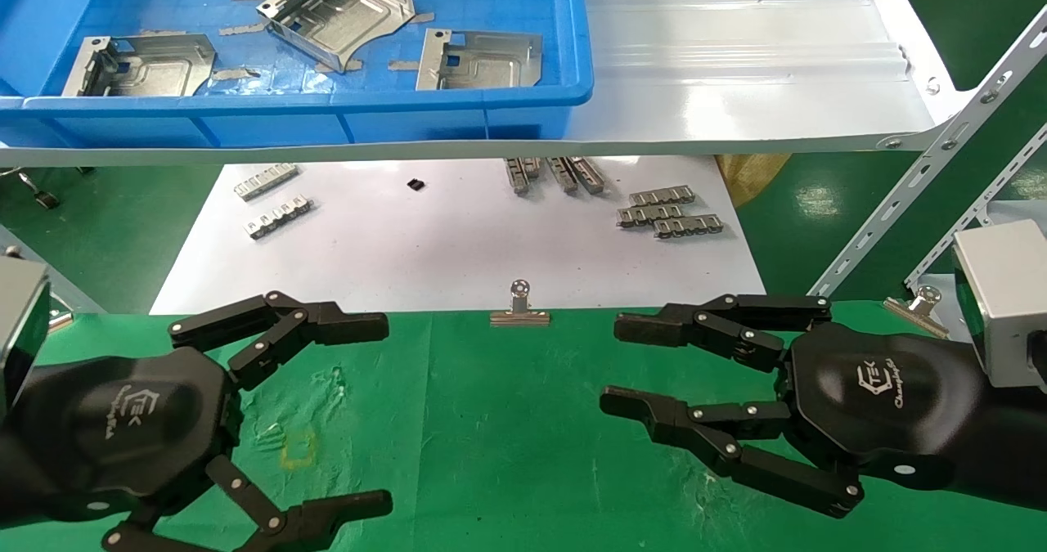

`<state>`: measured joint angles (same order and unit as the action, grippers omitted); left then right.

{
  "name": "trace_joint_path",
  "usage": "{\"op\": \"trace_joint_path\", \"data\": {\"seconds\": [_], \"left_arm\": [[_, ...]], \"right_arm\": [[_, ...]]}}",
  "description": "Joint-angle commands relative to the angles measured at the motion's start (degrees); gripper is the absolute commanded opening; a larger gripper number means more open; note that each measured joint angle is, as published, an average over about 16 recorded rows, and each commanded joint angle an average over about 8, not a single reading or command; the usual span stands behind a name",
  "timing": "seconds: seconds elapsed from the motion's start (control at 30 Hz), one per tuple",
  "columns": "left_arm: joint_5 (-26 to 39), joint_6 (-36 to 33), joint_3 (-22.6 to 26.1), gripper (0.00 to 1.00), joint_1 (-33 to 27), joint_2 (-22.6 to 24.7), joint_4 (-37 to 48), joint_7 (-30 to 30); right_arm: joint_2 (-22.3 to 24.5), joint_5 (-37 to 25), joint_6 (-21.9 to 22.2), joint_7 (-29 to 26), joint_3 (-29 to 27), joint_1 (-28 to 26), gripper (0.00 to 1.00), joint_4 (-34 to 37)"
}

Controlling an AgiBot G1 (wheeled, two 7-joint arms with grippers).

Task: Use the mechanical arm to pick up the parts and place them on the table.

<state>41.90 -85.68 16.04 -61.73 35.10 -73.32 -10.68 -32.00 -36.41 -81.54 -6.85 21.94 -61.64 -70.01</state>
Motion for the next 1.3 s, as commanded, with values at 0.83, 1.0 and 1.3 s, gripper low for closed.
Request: {"op": "trace_joint_path", "data": {"seconds": [0.83, 1.0, 1.3], "left_arm": [[8.6, 2.89, 3.24, 1.0, -24.81, 10.13, 10.62, -0.81], [19.19, 9.49, 7.24, 1.0, -40.09, 18.68, 29.0, 2.68], [34.22, 30.77, 12.99, 0.61, -53.5, 29.3, 56.59, 9.78]], "right_arm": [[0.0, 0.0, 0.0, 0.0, 0.0, 0.0, 0.0, 0.0], [0.0, 0.0, 0.0, 0.0, 0.0, 0.0, 0.03, 0.0], [0.0, 0.0, 0.0, 0.0, 0.0, 0.0, 1.0, 0.0]]}}
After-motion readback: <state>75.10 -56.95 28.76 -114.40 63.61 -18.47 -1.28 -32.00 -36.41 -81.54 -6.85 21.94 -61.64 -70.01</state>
